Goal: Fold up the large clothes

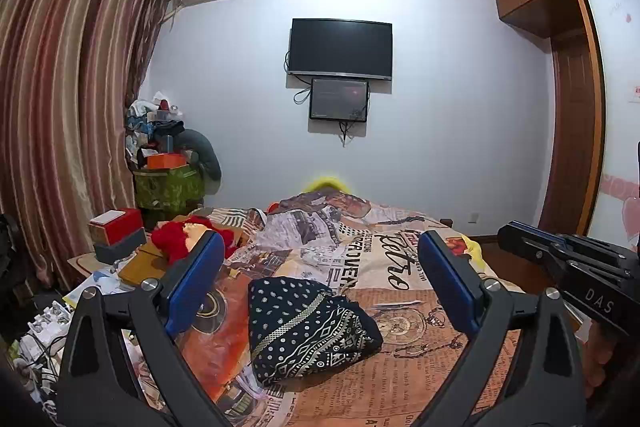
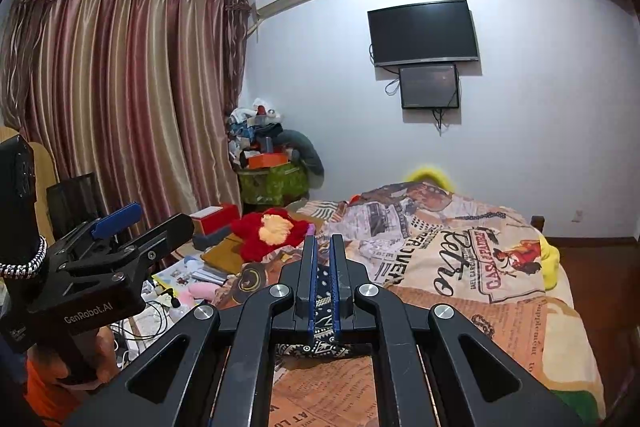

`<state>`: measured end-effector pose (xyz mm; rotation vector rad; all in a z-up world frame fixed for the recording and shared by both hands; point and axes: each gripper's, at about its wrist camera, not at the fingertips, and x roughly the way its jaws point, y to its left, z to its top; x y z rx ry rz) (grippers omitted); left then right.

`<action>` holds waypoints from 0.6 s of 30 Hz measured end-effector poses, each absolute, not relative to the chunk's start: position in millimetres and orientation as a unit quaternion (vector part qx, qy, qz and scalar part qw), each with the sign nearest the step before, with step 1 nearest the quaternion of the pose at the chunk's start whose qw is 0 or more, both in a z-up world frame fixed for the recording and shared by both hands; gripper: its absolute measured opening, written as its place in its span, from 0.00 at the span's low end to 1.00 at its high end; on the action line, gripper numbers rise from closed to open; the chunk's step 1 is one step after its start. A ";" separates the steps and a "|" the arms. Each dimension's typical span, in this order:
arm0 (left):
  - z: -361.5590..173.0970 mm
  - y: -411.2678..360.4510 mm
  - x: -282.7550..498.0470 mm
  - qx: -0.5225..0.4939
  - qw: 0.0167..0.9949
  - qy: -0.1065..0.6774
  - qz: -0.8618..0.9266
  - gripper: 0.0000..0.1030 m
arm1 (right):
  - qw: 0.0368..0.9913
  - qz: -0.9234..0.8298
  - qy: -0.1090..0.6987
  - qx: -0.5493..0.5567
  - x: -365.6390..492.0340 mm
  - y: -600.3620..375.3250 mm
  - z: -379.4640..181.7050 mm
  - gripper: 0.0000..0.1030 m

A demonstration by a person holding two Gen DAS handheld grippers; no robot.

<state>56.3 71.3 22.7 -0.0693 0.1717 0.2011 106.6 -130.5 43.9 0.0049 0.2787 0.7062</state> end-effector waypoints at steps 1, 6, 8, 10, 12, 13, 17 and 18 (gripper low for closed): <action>22.2 72.4 56.8 -0.035 0.991 0.086 0.099 0.95 | 0.929 0.345 0.136 0.003 106.6 -130.6 44.0 0.02; 21.9 72.4 58.0 -0.034 0.992 0.088 0.089 0.95 | 0.928 0.346 0.136 0.003 106.9 -131.0 44.0 0.02; 21.8 73.1 58.0 -0.033 0.992 0.089 0.084 0.95 | 0.929 0.345 0.136 0.003 106.6 -130.7 44.3 0.02; 22.0 73.2 58.2 -0.034 0.992 0.090 0.081 0.95 | 0.929 0.344 0.135 0.004 105.1 -130.6 44.1 0.02; 22.1 73.4 57.8 -0.035 0.992 0.090 0.080 0.95 | 0.929 0.344 0.135 0.004 105.7 -130.4 44.4 0.02; 22.5 74.6 58.1 -0.035 0.992 0.091 0.079 0.95 | 0.930 0.343 0.135 0.004 105.6 -130.3 44.5 0.02; 22.3 77.9 58.0 -0.040 0.992 0.094 0.074 0.95 | 0.930 0.343 0.135 0.006 105.8 -130.2 44.7 0.02; 22.3 78.3 58.2 -0.041 0.992 0.095 0.073 0.95 | 0.930 0.343 0.135 0.006 105.9 -130.7 44.5 0.02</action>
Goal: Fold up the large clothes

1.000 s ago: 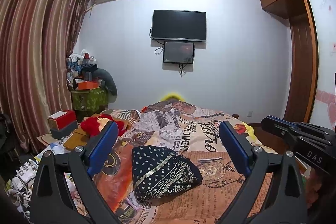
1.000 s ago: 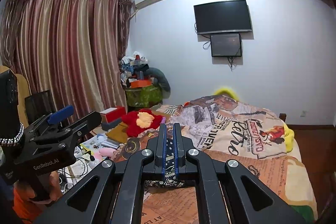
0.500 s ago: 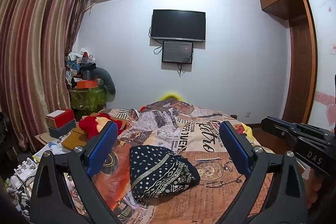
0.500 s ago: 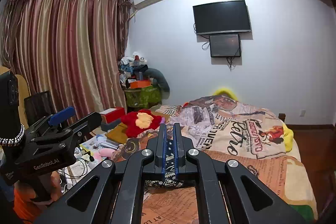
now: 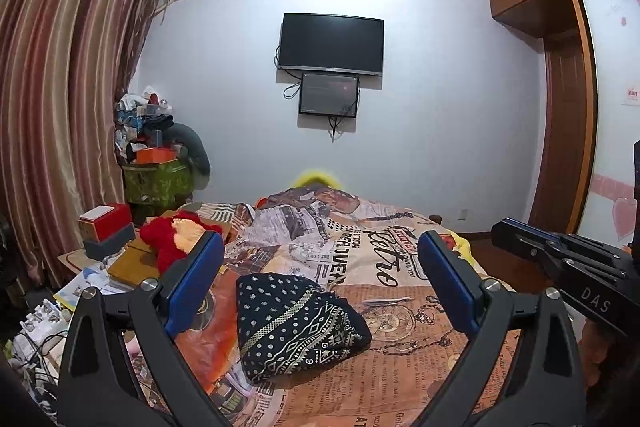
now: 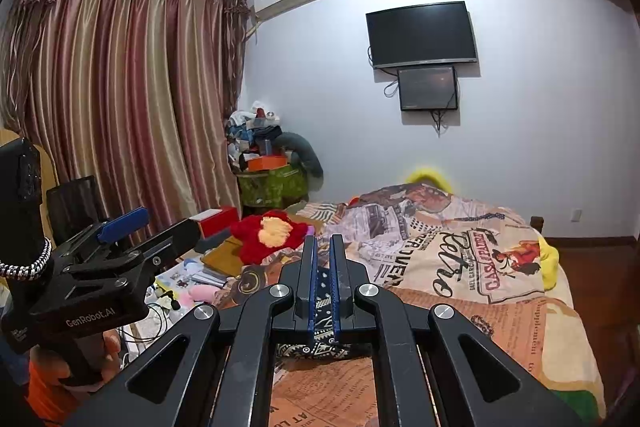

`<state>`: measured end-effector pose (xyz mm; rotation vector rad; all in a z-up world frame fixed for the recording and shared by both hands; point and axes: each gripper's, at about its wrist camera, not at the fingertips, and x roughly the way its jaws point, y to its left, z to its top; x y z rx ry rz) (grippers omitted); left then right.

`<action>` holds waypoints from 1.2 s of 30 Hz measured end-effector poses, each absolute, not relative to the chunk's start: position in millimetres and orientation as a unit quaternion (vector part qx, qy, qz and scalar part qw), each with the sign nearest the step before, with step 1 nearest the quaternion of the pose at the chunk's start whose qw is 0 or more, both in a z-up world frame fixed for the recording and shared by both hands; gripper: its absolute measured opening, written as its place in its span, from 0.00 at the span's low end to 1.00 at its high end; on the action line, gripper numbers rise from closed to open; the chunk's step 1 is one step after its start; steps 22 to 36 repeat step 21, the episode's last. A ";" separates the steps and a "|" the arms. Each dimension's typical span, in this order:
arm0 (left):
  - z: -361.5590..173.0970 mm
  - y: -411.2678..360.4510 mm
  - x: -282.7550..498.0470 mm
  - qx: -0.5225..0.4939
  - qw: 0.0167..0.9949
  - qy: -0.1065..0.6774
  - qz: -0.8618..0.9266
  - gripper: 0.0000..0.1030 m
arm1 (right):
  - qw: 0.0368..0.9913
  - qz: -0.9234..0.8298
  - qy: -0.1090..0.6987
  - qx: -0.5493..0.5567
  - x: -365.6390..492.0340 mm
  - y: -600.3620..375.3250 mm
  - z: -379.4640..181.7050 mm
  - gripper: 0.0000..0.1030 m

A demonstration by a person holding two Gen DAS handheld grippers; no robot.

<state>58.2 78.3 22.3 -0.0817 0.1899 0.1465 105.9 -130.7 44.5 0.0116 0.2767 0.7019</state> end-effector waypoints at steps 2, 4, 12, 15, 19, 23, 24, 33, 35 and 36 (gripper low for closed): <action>22.3 79.3 57.8 -0.042 0.992 0.094 0.072 0.95 | 0.930 0.342 0.135 0.006 105.6 -130.5 44.5 0.02; 22.6 81.2 57.9 -0.043 0.992 0.094 0.070 0.95 | 0.930 0.342 0.135 0.006 105.5 -131.0 44.5 0.02; 22.3 81.9 58.8 -0.044 0.992 0.096 0.062 0.95 | 0.930 0.342 0.135 0.006 105.8 -131.4 44.3 0.02; 22.2 81.8 58.6 -0.045 0.993 0.095 0.061 0.95 | 0.930 0.341 0.135 0.007 105.2 -130.6 45.2 0.02; 22.4 81.7 59.3 -0.045 0.993 0.094 0.060 0.95 | 0.930 0.341 0.135 0.007 105.1 -130.4 45.1 0.02; 22.3 81.6 59.8 -0.044 0.993 0.096 0.060 0.95 | 0.931 0.340 0.135 0.007 104.9 -130.1 45.1 0.02; 22.3 81.6 59.8 -0.044 0.993 0.096 0.060 0.95 | 0.931 0.340 0.135 0.007 104.9 -130.1 45.1 0.02; 22.3 81.6 59.8 -0.044 0.993 0.096 0.060 0.95 | 0.931 0.340 0.135 0.007 104.9 -130.1 45.1 0.02; 22.3 81.6 59.8 -0.044 0.993 0.096 0.060 0.95 | 0.931 0.340 0.135 0.007 104.9 -130.1 45.1 0.02; 22.3 81.6 59.8 -0.044 0.993 0.096 0.060 0.95 | 0.931 0.340 0.135 0.007 104.9 -130.1 45.1 0.02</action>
